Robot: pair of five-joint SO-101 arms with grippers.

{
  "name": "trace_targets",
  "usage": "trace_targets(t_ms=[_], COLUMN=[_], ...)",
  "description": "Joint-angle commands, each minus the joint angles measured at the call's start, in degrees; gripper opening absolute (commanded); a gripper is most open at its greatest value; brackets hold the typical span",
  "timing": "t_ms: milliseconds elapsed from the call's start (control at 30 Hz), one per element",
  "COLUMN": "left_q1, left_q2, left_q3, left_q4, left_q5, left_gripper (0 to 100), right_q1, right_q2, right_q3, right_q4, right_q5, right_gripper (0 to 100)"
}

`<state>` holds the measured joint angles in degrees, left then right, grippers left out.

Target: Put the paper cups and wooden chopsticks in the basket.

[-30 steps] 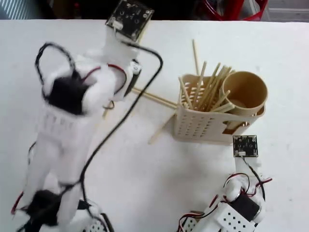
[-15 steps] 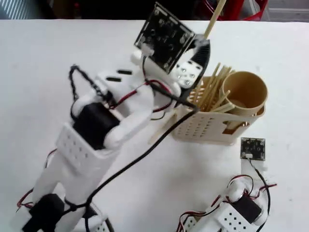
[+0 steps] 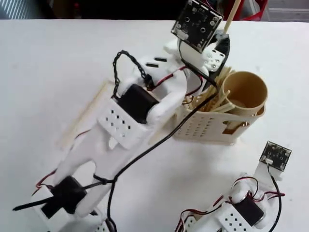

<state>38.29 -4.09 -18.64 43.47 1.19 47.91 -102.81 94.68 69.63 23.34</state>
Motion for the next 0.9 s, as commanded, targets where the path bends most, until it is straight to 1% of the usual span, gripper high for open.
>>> trace_targets(t_ms=[0,133,233,467,567,733,867], left_q1=[-0.5,-0.6,-0.5,-0.2,-1.1,-6.7,-15.3], left_q2=[0.2,0.0,0.2,0.0,-0.1,-3.0,-8.7], left_q3=[-0.4,-0.4,-0.4,-0.4,-0.8,-4.2,-5.2], left_q4=[0.9,2.8,2.8,2.7,3.4,8.8,13.8], left_q5=[0.8,0.8,0.8,0.9,0.8,0.6,0.4], left_gripper=[3,7,7,7,7,7,7], right_q1=[0.7,0.4,0.3,0.2,0.2,0.2,0.2], right_q2=[-0.2,-0.2,-0.1,-0.1,-0.1,0.0,0.0], right_q3=[-1.8,1.7,2.2,2.2,2.2,2.2,2.2], right_q4=[-1.0,-4.0,-4.6,-4.2,-4.2,-4.2,-4.2], right_q5=[-1.7,-1.5,-1.5,-1.1,-1.1,-1.1,-1.1], right_gripper=[11.4,15.2,17.3,17.3,17.3,17.3,17.3])
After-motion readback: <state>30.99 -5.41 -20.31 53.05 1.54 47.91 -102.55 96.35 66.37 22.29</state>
